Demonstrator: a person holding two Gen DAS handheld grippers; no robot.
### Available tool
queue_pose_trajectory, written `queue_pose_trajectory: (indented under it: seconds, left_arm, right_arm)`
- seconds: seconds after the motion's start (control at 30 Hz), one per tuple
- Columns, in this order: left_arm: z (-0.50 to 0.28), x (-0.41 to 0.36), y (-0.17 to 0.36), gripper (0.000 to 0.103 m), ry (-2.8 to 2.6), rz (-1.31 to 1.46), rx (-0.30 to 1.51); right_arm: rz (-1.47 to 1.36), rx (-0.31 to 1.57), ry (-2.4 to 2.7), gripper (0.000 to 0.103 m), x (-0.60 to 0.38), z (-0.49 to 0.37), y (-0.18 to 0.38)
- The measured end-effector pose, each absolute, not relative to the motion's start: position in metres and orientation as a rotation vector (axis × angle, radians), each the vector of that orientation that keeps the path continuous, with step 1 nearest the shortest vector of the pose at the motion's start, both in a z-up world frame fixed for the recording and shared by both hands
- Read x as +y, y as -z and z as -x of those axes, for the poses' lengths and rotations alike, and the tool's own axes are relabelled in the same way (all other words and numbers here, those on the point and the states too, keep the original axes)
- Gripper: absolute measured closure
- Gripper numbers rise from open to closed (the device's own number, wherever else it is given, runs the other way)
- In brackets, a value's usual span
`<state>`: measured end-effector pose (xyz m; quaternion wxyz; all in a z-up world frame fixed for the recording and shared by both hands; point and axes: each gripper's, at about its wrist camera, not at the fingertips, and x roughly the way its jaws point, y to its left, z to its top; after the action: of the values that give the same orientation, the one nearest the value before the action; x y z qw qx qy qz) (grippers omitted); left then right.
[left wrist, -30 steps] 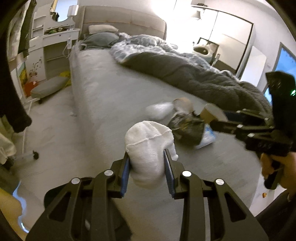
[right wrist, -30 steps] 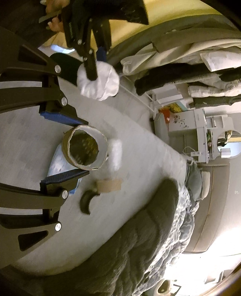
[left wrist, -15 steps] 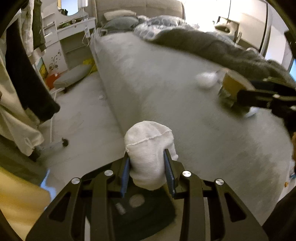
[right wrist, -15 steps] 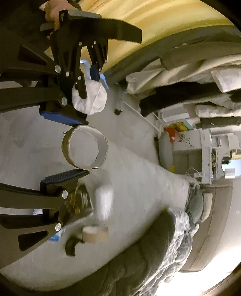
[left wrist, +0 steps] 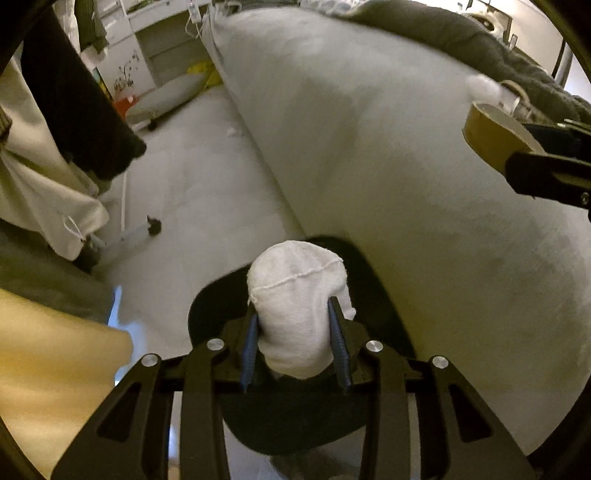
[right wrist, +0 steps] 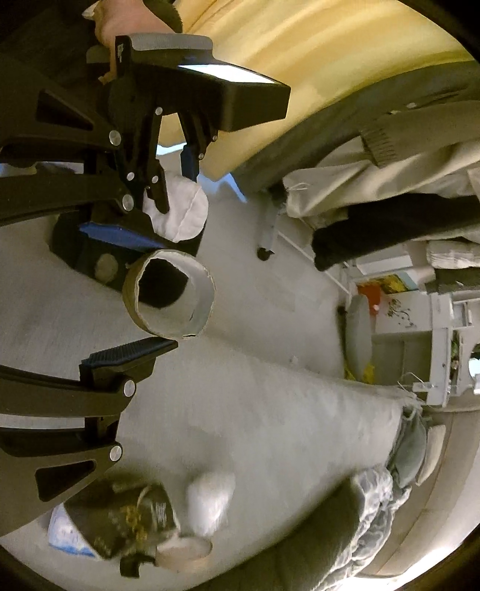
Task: Collect trash
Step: 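Open the left tool then the right tool to drop both into the bin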
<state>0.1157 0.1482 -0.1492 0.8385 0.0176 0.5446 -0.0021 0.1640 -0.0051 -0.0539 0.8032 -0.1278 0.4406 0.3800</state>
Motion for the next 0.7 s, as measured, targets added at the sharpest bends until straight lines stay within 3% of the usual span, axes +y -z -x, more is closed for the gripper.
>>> queue_pose_trajectory:
  seconds: [0.43,0.7]
  left_arm:
    - [-0.1,0.17,0.182,0.055,0.042,0.032,1.314]
    - [-0.089,0.183,0.17,0.035,0.02,0.028,1.281]
  right_arm:
    - [0.332,1.016,-0.844,0.056,0.041,-0.162,0.075]
    - [0.372,1.075,-0.85,0.056,0.066,-0.16,0.096]
